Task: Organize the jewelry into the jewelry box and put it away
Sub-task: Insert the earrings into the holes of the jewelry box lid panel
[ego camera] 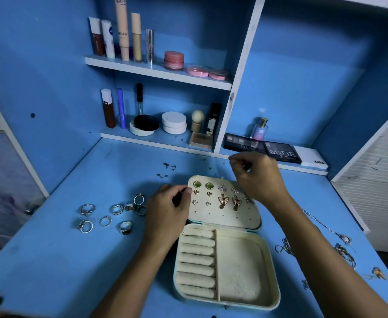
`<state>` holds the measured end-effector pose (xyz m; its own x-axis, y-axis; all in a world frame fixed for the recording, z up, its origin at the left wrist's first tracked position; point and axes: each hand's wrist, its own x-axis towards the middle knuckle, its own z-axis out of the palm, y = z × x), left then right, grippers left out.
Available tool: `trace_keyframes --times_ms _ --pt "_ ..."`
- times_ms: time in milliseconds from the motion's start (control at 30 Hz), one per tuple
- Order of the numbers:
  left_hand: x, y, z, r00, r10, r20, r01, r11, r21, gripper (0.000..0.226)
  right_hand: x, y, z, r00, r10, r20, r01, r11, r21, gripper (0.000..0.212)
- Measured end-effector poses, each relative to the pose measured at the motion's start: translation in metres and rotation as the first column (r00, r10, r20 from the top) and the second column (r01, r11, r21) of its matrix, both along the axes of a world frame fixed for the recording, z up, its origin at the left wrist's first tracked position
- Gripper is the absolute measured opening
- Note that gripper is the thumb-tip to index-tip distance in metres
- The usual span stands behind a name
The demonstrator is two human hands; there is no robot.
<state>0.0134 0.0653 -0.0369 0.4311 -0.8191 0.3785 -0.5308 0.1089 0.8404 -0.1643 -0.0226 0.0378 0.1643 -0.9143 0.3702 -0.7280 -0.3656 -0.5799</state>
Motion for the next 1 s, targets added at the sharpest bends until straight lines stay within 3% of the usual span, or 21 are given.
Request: trace_keyframes --times_ms 167,333,633,1000 --pt "-0.001 0.0 0.002 1.0 -0.001 -0.018 0.001 1.0 0.002 0.013 0.037 -0.028 0.006 0.972 0.205 -0.113 -0.203 0.979 0.033 0.015" --pt "-0.001 -0.002 0.002 1.0 0.002 -0.019 -0.002 1.0 -0.001 0.01 0.071 -0.05 -0.002 0.882 0.392 -0.263 -0.377 0.92 0.108 0.015" --pt "-0.001 -0.003 0.001 1.0 0.006 -0.027 -0.006 1.0 -0.001 0.009 0.102 -0.079 -0.02 0.784 0.497 -0.371 -0.442 0.867 0.23 0.016" --pt "-0.001 -0.004 0.002 0.999 0.009 -0.033 -0.009 1.0 0.005 0.012 0.11 -0.08 -0.022 0.79 0.492 -0.366 -0.417 0.868 0.269 0.016"
